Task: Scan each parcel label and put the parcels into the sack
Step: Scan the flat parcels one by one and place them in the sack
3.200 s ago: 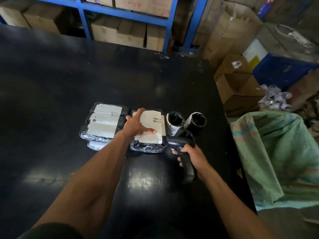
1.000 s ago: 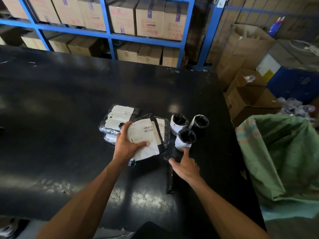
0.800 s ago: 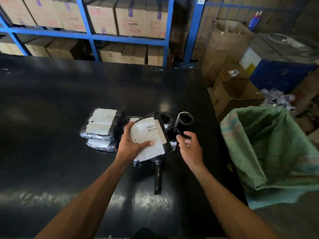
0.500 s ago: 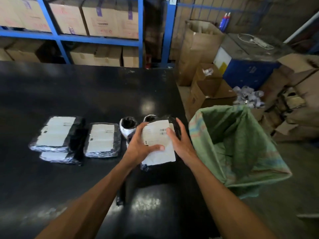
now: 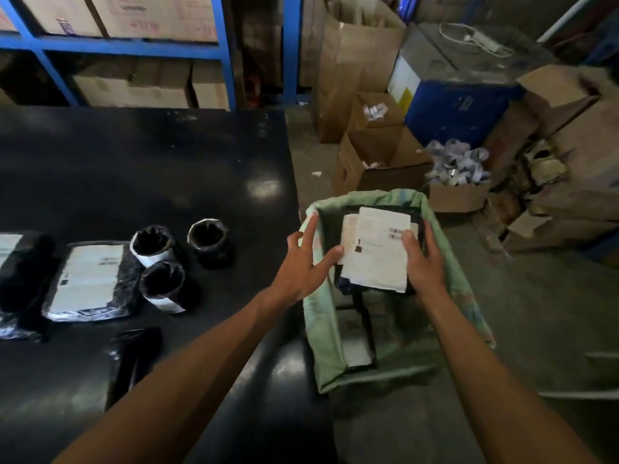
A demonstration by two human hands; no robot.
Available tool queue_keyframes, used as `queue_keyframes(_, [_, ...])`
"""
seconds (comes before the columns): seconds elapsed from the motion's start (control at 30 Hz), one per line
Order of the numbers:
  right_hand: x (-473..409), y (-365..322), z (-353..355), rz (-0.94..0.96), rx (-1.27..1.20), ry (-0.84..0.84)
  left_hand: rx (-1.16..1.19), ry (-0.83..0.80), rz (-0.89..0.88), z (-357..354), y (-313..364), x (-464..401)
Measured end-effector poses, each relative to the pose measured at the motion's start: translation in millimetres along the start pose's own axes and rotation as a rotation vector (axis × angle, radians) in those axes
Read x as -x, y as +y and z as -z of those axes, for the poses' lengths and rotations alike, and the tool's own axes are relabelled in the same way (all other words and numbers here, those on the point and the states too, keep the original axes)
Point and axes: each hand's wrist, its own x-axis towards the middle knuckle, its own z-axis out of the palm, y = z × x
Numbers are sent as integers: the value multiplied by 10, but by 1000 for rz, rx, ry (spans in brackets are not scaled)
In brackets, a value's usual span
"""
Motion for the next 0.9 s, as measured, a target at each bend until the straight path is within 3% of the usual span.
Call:
queue_keyframes(0.2, [-511,491,169,-110,140,-28,-299,28,33,-340,-26,-427])
queue_keyframes(0.47, [-991,1210,-236,-310,202,-201,-759,61,-4,-411,-123,-1025])
queue_keyframes(0.9, [-1228,1847,-1167,-399,226,-381,-557,-36,0,-321,-313,-1200])
